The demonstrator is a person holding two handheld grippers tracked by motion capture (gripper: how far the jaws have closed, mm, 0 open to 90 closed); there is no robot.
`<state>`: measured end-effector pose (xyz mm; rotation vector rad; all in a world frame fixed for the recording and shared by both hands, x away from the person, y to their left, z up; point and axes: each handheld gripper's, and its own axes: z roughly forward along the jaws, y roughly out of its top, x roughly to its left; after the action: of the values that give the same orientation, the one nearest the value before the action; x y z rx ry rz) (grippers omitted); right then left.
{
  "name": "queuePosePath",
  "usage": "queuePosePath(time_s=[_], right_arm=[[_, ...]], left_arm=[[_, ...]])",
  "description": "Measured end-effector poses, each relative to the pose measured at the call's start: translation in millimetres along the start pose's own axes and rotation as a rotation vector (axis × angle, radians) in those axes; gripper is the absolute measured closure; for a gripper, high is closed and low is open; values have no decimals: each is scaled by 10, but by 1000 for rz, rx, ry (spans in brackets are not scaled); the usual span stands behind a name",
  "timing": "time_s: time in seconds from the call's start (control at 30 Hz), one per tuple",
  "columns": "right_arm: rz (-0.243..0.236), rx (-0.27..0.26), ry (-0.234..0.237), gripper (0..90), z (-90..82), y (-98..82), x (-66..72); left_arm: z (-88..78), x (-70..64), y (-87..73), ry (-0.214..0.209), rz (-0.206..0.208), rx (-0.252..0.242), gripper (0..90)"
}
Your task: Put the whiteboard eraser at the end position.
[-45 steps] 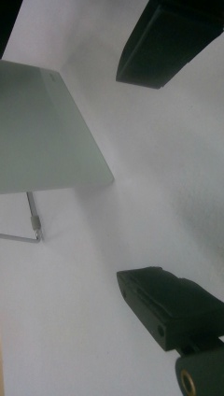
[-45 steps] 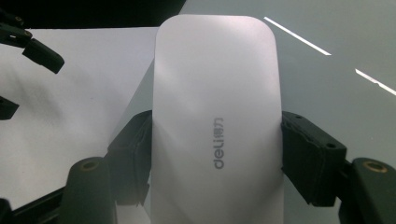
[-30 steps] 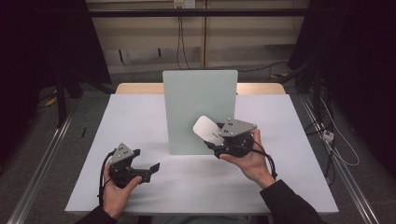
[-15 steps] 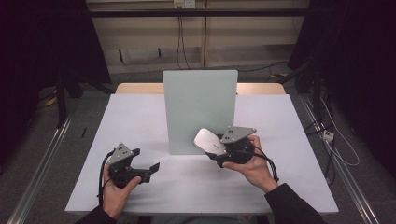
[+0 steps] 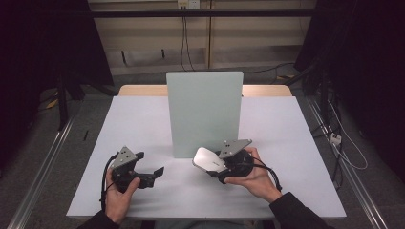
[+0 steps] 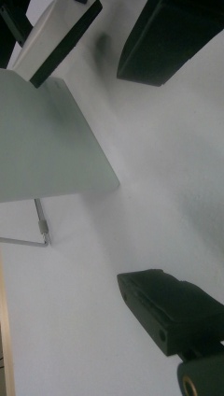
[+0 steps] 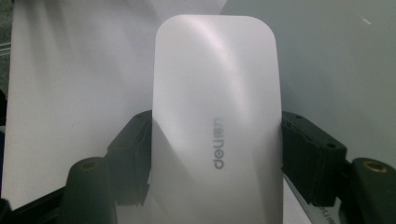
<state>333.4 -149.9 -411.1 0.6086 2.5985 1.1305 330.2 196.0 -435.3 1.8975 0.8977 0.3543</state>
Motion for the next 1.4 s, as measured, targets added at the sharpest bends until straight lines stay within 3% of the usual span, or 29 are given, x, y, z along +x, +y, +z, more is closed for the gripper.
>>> queuePosePath(time_s=[0.13, 0.5, 1.4], right_arm=[[-23, 33, 1, 318, 62, -14, 45], [-51, 87, 57, 318, 178, -51, 102], [-85, 142, 115, 314, 356, -82, 150]], left_arm=[[4, -2, -2, 4, -1, 2, 38], [8, -2, -3, 6, -2, 7, 40], [17, 0, -8, 0, -5, 8, 41]])
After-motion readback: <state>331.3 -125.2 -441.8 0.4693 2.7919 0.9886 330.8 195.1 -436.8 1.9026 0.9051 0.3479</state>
